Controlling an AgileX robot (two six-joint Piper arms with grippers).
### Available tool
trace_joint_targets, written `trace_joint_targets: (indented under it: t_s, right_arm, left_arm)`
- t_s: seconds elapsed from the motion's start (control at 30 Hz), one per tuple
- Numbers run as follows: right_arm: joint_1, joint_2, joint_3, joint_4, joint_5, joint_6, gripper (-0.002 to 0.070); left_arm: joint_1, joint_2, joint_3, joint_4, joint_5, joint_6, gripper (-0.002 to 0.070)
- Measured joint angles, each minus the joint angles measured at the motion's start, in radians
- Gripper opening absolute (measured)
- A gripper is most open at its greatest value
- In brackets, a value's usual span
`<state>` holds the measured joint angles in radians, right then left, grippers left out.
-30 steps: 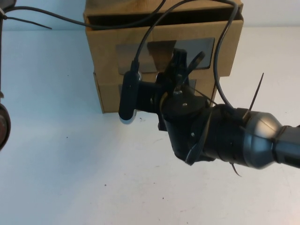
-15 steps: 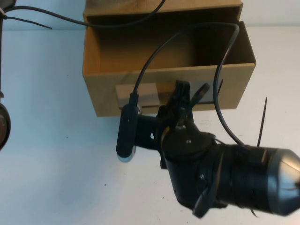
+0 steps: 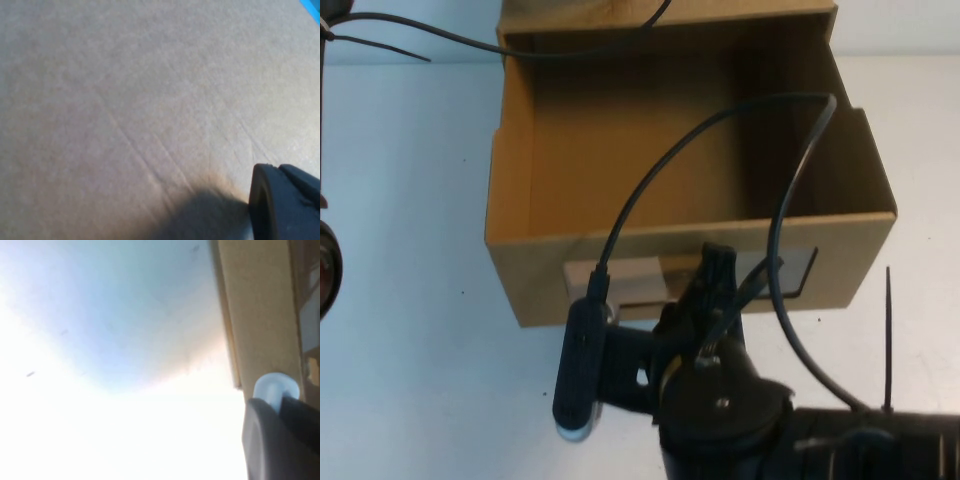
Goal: Open the shoe box
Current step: 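Pull the top drawer of the cardboard box fully open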
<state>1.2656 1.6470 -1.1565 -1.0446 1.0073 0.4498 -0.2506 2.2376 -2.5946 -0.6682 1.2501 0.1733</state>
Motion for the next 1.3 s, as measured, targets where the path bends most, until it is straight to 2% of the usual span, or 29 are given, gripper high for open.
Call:
trace_joint_targets:
  t_s: [0.23,0.67,0.77,0.9,1.0,1.13,1.3]
  right_arm:
    - [0.070,-0.005,0.001,0.064,0.046,-0.020,0.0008]
    - [0.077,-0.020,0.001,0.130,0.071,-0.023,0.0022]
    - [0.085,-0.026,-0.014,0.202,0.071,-0.025,0.0095]
    - [0.098,-0.040,-0.049,0.250,0.071,-0.032,0.0287]
    - [0.099,-0.059,-0.073,0.267,0.082,-0.046,0.0340]
    - [0.100,-0.074,-0.112,0.363,0.134,-0.096,0.0326]
    - [0.138,-0.099,-0.195,0.521,0.205,-0.173,0.0263]
  left_arm:
    - [0.000,0.000,0.000,0.000,0.000,0.000,-0.0004]
    - [0.000,0.000,0.000,0.002,0.000,0.000,-0.0004]
    - [0.000,0.000,0.000,0.004,-0.002,0.000,-0.0004]
    - [0.000,0.000,0.000,0.004,-0.004,0.000,-0.0004]
    - [0.000,-0.004,0.000,0.010,-0.004,0.000,-0.0004]
    - [0.000,-0.028,0.000,0.040,0.003,0.000,-0.0004]
    - [0.000,-0.091,0.002,0.058,0.009,0.000,-0.0004]
